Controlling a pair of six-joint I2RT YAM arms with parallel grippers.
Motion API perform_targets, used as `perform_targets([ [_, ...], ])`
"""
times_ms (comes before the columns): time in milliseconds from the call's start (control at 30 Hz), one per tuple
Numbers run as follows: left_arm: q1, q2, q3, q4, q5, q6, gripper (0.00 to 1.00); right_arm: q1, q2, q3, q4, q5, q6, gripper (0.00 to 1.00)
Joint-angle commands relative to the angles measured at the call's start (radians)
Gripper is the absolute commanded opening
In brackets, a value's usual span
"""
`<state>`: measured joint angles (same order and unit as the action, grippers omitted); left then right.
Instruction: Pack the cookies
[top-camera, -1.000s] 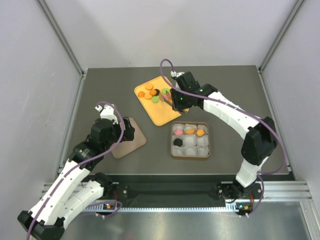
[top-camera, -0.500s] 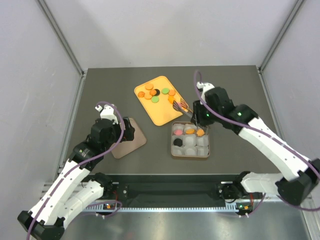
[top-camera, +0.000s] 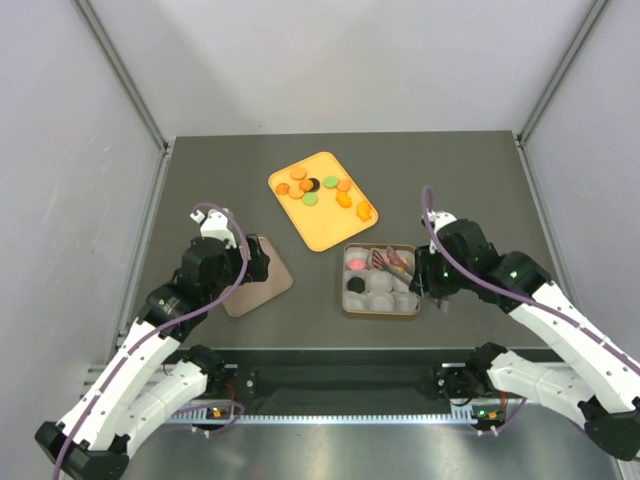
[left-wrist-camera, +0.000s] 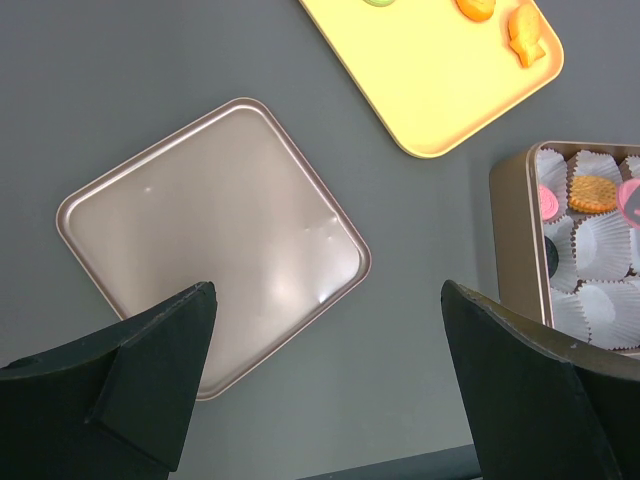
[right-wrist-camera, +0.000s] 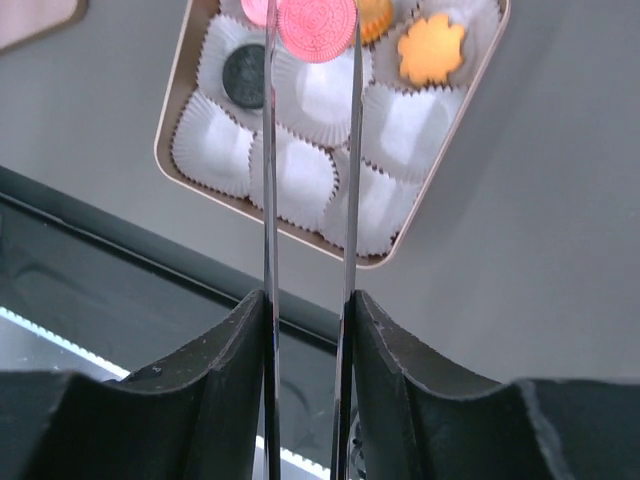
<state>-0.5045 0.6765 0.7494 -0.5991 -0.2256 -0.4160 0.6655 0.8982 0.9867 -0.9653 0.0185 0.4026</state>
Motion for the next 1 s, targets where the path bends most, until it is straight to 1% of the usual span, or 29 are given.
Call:
perform_targets([
  [0,-0.003,-0.012,-0.001,0.013,-0.001,0.003,0.99,0.009,-0.038,-0.014,-0.01,-0.014,0.022,0.37],
  [133,-0.003,-0.011,-0.001,0.015,-0.004,0.003,0.99,0.017,-0.054,-0.039,-0.016,-0.014,0.027,0.37],
  [167,-0.003,-0.011,-0.001,0.015,-0.004,0.003,0.99,0.017,-0.065,-0.043,-0.015,-0.038,0.028,0.37],
  [500,-0.003,-0.006,-0.001,0.013,-0.004,0.003,0.99,0.031,-0.07,-0.088,0.019,-0.057,0.047,0.37],
  [700,-0.003,-0.005,-0.001,0.013,-0.004,0.003,0.99,0.036,-0.062,-0.102,0.039,-0.055,0.053,0.4],
  [833,-0.003,-0.005,-0.001,0.015,-0.004,0.003,0.99,0.037,-0.064,-0.112,0.042,-0.054,0.054,0.44],
  [967,-0.003,-0.005,-0.001,0.015,-0.004,0.003,0.99,0.039,-0.062,-0.112,0.043,-0.051,0.054,0.45],
])
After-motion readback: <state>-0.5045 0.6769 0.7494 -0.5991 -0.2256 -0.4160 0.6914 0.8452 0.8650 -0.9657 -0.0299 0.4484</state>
